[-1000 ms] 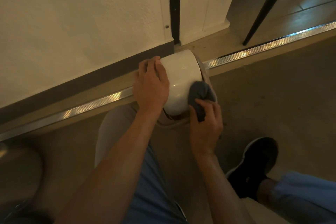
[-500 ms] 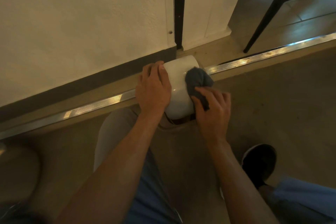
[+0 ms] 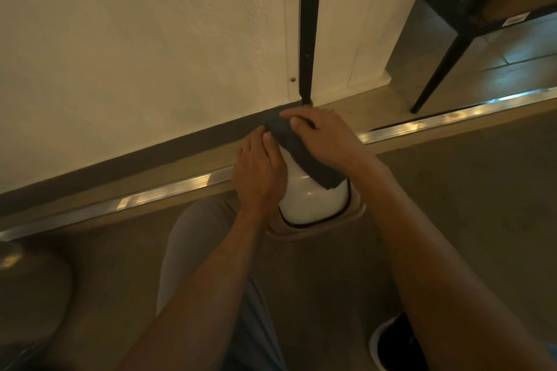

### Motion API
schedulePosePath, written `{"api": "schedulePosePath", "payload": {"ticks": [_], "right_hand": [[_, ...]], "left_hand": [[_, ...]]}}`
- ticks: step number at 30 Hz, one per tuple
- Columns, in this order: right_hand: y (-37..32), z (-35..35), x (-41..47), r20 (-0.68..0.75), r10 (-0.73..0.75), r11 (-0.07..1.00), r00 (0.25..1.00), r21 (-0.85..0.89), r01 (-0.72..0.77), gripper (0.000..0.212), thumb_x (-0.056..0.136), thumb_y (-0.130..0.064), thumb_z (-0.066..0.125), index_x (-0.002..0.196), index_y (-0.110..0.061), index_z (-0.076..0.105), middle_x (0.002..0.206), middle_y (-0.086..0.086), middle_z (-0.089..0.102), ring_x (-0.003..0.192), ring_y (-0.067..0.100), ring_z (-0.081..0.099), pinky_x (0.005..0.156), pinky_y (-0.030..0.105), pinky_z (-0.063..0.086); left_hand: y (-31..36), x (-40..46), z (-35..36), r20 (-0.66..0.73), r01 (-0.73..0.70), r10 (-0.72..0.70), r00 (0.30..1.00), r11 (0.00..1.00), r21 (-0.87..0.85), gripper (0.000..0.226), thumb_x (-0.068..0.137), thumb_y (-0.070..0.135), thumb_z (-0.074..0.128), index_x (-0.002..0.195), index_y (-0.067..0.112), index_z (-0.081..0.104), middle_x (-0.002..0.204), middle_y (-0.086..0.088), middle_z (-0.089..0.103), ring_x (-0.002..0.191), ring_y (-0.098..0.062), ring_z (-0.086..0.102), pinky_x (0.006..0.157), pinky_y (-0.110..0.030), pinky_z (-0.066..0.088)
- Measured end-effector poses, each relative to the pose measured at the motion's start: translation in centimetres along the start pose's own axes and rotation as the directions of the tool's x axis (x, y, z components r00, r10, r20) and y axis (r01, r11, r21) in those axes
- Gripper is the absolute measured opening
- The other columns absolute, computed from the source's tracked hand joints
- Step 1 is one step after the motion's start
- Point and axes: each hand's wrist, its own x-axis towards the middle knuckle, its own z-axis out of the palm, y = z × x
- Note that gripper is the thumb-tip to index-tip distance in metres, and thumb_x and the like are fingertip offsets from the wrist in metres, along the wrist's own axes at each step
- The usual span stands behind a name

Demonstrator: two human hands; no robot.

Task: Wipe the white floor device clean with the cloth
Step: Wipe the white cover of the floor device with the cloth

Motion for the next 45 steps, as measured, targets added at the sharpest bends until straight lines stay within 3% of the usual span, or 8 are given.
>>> {"api": "schedulePosePath", "payload": {"ticks": [7,14,19,24,30,34,40,45], "right_hand": [[4.0,-1.7,-0.9,0.001,-0.034,0.99,0.999,-0.138,0.033,0.032,0.102,-0.03,0.049,0.132,-0.027,0.057,0.133,-0.001,0.057,0.122,0.017,0.051,0.103,0.029,0.037],[3.8,0.7,-2.6,0.001,-0.117,0.993,0.993,0.011,0.117,0.033,0.104,-0.031,0.04,0.132,-0.036,0.055,0.139,-0.012,0.055,0.144,0.015,0.032,0.121,0.051,0.009],[4.7,0.1,-2.0,-0.056,-0.122,0.99,0.991,0.062,0.126,0.034,0.104,-0.015,0.039,0.133,-0.023,0.056,0.132,-0.005,0.058,0.109,-0.007,0.049,0.102,0.015,0.039],[6.0,1.9,-1.7,-0.194,-0.201,0.979,0.96,-0.082,0.188,0.033,0.106,-0.026,0.037,0.137,-0.024,0.049,0.131,-0.003,0.059,0.12,0.013,0.055,0.103,0.047,0.042],[5.0,2.7,-2.0,-0.259,-0.162,0.976,0.952,-0.183,0.117,0.035,0.108,-0.031,0.031,0.137,-0.021,0.048,0.13,-0.001,0.061,0.121,0.013,0.054,0.104,0.042,0.038],[5.2,2.8,-2.2,-0.235,-0.195,0.951,0.952,-0.283,0.125,0.03,0.107,-0.031,0.036,0.128,-0.022,0.056,0.126,-0.001,0.06,0.118,0.013,0.052,0.1,0.042,0.038],[5.4,3.2,-2.1,-0.245,-0.229,0.914,0.942,-0.388,0.121,0.027,0.105,-0.031,0.041,0.125,-0.021,0.057,0.126,-0.002,0.058,0.117,0.013,0.05,0.097,0.039,0.038],[5.4,3.5,-2.2,-0.276,-0.254,0.895,0.927,-0.43,0.117,0.026,0.103,-0.027,0.041,0.121,-0.019,0.058,0.123,0.001,0.06,0.116,0.017,0.053,0.094,0.041,0.04]], "left_hand": [[-0.1,-0.3,-0.1,-0.104,-0.074,0.068,0.992,0.996,-0.055,0.035,0.107,0.027,0.037,0.136,0.013,0.051,0.133,-0.004,0.053,0.12,-0.017,0.051,0.096,-0.021,0.036],[-0.6,0.2,-0.6,-0.036,-0.183,0.181,0.983,0.98,-0.073,0.05,0.105,0.048,0.027,0.131,0.02,0.058,0.123,-0.003,0.055,0.106,-0.015,0.057,0.092,-0.042,0.05],[0.6,0.5,-0.6,0.163,-0.118,0.1,0.982,0.987,0.109,0.056,0.098,0.057,0.034,0.142,0.027,0.048,0.14,-0.003,0.051,0.127,-0.021,0.049,0.106,-0.041,0.042],[3.7,2.2,0.0,0.264,-0.084,-0.007,0.965,0.94,0.33,0.046,0.101,0.037,0.036,0.145,0.025,0.043,0.145,-0.008,0.049,0.127,-0.029,0.051,0.107,-0.046,0.04],[2.7,1.4,-0.7,0.262,-0.264,0.183,0.947,0.912,0.314,0.043,0.099,0.034,0.037,0.135,0.015,0.052,0.133,-0.01,0.055,0.108,-0.026,0.06,0.094,-0.034,0.044],[-1.0,-0.2,-2.7,0.185,-0.139,0.12,0.975,0.986,0.09,0.059,0.094,0.043,0.03,0.134,0.006,0.053,0.132,-0.014,0.056,0.114,-0.02,0.054,0.099,-0.008,0.026],[1.7,6.2,-1.1,0.371,0.087,-0.197,0.907,0.952,0.293,0.034,0.104,0.027,0.033,0.11,0.012,0.064,0.123,-0.016,0.063,0.106,-0.033,0.056,0.092,-0.038,0.04],[2.3,5.9,-0.8,0.513,-0.181,0.046,0.857,0.959,0.217,0.038,0.106,0.042,0.033,0.12,0.023,0.062,0.119,-0.004,0.064,0.103,-0.019,0.058,0.094,-0.032,0.041]]}}
